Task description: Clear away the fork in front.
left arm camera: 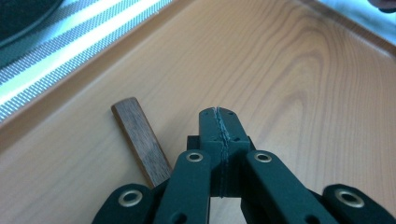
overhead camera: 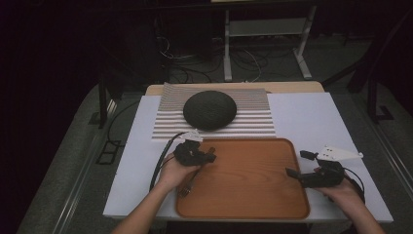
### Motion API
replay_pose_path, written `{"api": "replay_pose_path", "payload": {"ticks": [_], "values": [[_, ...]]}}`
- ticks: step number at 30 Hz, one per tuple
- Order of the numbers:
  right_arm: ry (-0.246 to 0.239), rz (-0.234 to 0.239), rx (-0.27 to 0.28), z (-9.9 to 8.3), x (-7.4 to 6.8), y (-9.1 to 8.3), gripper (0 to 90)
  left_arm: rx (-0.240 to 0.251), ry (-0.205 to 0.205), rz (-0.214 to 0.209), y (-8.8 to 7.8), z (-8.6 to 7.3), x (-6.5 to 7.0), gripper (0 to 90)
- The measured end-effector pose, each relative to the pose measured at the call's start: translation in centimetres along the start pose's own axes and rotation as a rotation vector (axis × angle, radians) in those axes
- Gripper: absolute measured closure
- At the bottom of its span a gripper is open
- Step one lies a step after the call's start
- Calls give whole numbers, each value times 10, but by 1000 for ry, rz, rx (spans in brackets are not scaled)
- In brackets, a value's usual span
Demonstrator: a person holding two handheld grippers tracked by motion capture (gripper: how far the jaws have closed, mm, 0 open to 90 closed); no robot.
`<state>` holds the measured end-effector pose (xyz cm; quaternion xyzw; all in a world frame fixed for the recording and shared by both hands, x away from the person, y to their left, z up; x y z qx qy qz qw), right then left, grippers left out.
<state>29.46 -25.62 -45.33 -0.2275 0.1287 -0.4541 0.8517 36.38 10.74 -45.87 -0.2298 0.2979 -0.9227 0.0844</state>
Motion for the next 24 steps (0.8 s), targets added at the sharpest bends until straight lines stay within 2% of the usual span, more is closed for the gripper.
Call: {"api": "replay_pose_path", "payload": {"ticks": [8, 24], "values": [[-7, 0, 1, 1, -2, 0, 121, -58, 4, 51, -1, -11, -5, 893], [-3, 0, 4, 0, -2, -1, 121, -24, -53, 124, -32, -23, -23, 893]]}}
Point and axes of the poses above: each handheld gripper's, and its own axes: y roughly forward along the jaws, z roughly out of its top, x roughly to its right, the point moved 4 cm from there along y, roughly forward along the jaws, and after that the axes turned 11 degrees about -z, right-handed, at the moved point
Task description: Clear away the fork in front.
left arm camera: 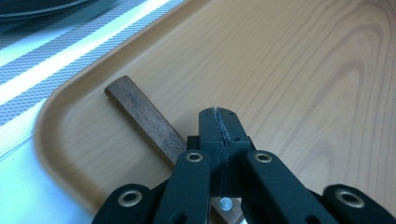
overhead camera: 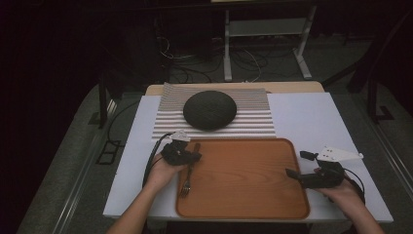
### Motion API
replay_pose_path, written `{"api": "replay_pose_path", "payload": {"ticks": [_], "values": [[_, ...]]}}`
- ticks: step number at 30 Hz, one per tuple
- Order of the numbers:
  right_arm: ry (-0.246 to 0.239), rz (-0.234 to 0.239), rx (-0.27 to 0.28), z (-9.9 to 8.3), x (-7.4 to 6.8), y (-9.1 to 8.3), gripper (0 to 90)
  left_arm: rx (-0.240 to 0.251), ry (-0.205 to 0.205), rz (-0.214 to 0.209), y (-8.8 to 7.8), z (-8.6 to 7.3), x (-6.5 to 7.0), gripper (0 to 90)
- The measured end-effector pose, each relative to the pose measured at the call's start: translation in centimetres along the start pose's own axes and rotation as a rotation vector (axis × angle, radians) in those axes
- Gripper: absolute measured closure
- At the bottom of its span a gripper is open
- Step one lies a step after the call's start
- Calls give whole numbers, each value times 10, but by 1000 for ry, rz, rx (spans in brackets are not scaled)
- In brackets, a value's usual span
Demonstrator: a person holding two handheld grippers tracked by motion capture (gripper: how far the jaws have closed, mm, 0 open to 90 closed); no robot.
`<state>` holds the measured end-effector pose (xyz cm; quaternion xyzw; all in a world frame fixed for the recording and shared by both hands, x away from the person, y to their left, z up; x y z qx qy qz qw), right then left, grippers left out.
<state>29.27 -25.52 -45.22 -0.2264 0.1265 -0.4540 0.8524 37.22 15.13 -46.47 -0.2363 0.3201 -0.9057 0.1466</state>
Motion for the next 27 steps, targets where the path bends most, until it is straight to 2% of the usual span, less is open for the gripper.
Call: {"api": "replay_pose_path", "payload": {"ticks": [4, 10, 16, 19, 24, 27], "values": [[-1, 1, -2, 0, 0, 0, 121, 7, -4, 10, -4, -2, -2, 892], [0, 0, 0, 0, 0, 0, 121, -5, 11, 41, -9, -3, -6, 885], [-1, 3, -1, 0, 0, 0, 121, 7, 20, 35, -9, -3, -5, 833], [0, 3, -1, 0, 0, 0, 122, 35, 19, 25, -11, -1, -3, 751], [3, 5, 0, 0, 0, 0, 122, 87, 46, 38, -21, 0, 6, 566], [7, 6, 2, 0, 0, -1, 122, 129, 56, 24, -30, 0, 12, 450]]}}
Point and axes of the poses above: each handheld gripper's, and its own axes: y roughly forward along the jaws, z roughly out of its top, x roughly to its right, the point moved 4 cm from there along y, roughly forward along the jaws, and after that the axes turned 11 degrees about -z, right-handed, at the moved point
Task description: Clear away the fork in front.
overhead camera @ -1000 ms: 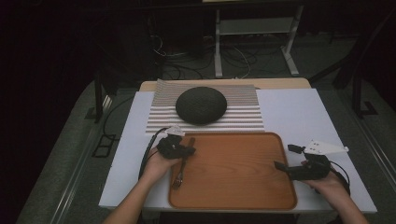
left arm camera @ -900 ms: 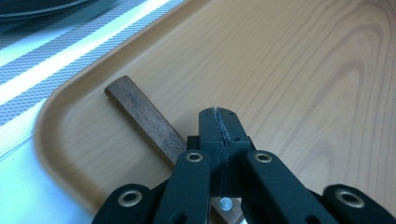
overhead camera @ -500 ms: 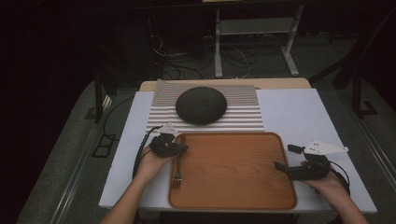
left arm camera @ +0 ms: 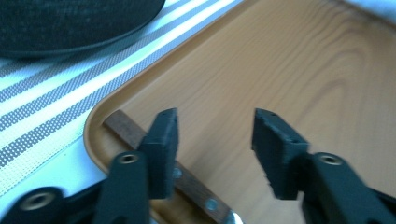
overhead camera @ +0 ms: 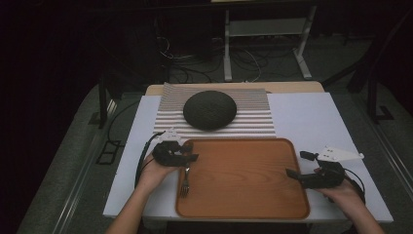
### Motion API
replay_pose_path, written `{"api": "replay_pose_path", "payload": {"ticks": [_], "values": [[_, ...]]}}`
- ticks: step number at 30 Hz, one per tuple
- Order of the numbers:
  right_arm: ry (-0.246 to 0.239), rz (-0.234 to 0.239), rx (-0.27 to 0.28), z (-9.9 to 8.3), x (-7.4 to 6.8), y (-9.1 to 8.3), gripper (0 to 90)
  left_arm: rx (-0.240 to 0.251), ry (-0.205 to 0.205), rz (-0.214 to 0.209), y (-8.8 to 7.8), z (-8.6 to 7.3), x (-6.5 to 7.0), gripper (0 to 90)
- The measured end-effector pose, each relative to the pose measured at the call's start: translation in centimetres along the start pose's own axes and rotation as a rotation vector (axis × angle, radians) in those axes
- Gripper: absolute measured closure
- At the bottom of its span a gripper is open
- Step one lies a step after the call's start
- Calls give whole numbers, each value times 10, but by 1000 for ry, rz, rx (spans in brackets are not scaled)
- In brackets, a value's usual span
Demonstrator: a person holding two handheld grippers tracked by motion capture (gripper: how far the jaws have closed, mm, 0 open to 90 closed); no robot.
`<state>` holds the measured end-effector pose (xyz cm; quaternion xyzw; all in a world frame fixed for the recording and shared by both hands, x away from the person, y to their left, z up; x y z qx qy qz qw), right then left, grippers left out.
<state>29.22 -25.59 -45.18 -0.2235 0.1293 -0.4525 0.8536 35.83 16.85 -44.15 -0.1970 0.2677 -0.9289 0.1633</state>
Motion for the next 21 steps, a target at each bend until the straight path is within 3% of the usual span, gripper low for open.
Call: {"api": "replay_pose_path", "payload": {"ticks": [6, 14, 21], "values": [[0, 4, 1, 0, 0, -1, 122, 68, 21, 0, -15, -2, 10, 300], [0, 11, 3, 1, -1, -2, 122, 89, 5, 22, -28, -19, 12, 35], [-1, 13, 3, 1, -2, -2, 122, 75, 5, 34, -33, -31, 13, 0]]}}
Point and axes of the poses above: each handheld gripper's, and its own axes: y roughly forward along the jaws, z roughly out of its top, x roughly to its right, the point moved 4 cm from there along y, roughly forward along the jaws, and after that the axes turned 11 degrees about -z, right-handed, at the moved point
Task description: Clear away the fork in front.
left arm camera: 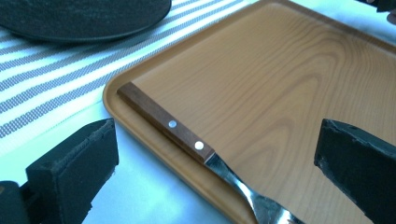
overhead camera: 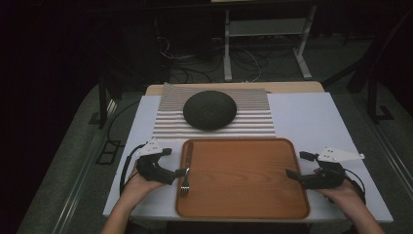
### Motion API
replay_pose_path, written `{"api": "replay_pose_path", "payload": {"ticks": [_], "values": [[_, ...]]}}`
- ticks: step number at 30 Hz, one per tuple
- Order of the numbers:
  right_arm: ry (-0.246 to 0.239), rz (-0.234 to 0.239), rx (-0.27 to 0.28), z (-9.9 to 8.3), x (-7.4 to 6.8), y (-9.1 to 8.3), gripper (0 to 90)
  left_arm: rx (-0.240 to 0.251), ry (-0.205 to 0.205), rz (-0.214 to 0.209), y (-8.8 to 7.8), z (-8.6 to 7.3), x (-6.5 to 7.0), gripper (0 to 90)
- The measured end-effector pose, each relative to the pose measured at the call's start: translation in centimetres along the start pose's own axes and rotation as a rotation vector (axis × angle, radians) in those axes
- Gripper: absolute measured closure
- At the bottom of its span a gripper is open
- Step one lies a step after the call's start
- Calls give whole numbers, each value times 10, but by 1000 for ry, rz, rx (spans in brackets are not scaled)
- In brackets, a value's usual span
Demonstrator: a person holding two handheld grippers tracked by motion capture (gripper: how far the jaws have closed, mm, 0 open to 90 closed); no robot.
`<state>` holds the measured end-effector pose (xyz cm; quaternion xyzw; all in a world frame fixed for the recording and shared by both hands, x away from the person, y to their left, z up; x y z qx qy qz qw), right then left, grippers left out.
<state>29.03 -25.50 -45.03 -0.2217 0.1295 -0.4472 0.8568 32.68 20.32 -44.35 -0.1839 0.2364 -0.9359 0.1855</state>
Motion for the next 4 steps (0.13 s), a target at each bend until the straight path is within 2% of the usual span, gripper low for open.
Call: {"api": "replay_pose_path", "payload": {"ticks": [4], "values": [[-1, 0, 1, 0, 0, 0, 122, -4, 11, -3, 1, 1, 0, 0]]}}
Point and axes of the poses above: each handheld gripper's, and its own axes: y roughly forward along the jaws, z roughly out of its top, x roughly to its right, the point moved 4 cm from there along y, roughly forward along the jaws, and after that the axes turned 11 degrees about -z, right-handed, at the moved point
